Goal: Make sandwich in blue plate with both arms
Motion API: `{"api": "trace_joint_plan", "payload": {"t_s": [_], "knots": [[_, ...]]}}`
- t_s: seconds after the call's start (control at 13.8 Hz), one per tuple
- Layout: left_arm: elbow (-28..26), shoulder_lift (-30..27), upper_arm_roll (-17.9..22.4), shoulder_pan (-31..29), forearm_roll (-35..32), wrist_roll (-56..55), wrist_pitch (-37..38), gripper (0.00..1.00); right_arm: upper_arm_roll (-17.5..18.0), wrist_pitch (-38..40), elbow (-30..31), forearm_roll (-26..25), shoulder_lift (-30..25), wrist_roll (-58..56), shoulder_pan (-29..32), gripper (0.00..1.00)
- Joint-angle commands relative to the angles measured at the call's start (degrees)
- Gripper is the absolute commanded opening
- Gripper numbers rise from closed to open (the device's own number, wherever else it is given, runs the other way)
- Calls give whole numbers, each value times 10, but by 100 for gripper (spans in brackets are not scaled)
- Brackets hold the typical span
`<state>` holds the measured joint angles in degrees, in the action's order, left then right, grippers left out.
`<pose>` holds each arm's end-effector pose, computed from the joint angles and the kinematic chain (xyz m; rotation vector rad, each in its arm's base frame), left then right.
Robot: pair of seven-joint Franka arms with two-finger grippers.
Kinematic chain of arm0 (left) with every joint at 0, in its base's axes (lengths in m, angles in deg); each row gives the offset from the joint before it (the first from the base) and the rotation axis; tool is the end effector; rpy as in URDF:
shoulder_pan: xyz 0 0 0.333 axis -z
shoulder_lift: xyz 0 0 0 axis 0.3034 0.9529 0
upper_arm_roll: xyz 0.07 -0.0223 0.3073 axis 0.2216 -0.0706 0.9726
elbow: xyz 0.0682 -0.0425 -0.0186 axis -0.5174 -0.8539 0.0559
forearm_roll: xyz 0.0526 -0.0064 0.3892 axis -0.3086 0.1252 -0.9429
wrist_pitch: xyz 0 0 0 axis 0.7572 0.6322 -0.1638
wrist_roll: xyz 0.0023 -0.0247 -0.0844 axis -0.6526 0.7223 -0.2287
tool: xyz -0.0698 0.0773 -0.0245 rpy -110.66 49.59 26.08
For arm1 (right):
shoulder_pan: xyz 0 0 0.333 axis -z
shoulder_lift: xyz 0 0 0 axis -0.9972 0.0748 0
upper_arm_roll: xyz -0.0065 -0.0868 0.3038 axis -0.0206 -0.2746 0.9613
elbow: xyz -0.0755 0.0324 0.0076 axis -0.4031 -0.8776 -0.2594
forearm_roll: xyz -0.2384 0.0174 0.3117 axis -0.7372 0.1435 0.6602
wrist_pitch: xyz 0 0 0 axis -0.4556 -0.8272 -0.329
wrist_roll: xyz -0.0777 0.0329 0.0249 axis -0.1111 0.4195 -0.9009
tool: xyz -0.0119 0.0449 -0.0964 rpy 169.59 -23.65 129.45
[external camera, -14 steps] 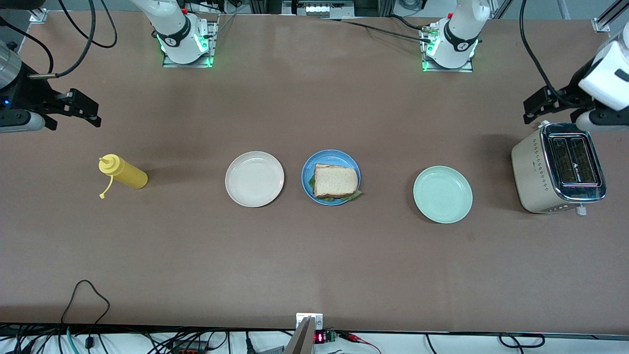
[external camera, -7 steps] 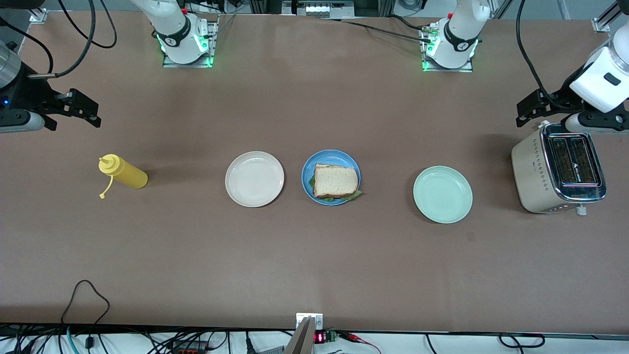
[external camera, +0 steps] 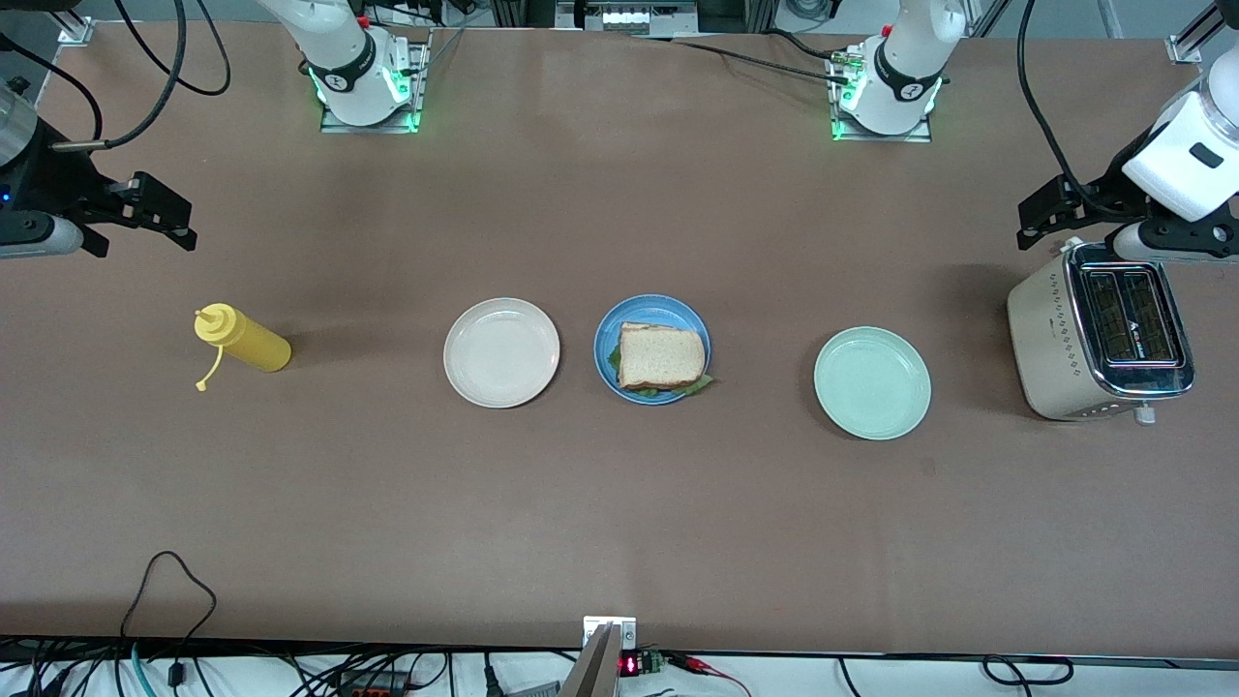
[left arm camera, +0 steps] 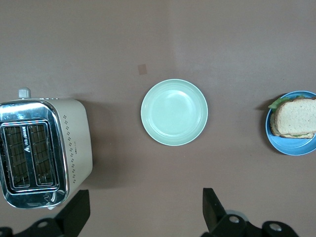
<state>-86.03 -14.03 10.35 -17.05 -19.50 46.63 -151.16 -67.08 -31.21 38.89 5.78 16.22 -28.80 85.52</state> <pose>0.5520 -0.0411 0.6149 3.1360 -0.0704 0.0018 0.5619 0.0339 0.6184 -3.1362 -0.1477 -0.0765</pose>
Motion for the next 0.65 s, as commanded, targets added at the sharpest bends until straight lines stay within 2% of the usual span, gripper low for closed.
{"api": "trace_joint_plan", "payload": {"t_s": [0.0, 0.58], "knots": [[-7, -12, 0, 1, 1, 13, 3, 100, 8, 5, -12, -1, 4, 4, 9, 100], [-7, -12, -1, 1, 1, 13, 7, 100, 8, 7, -12, -1, 6, 3, 9, 100]]}}
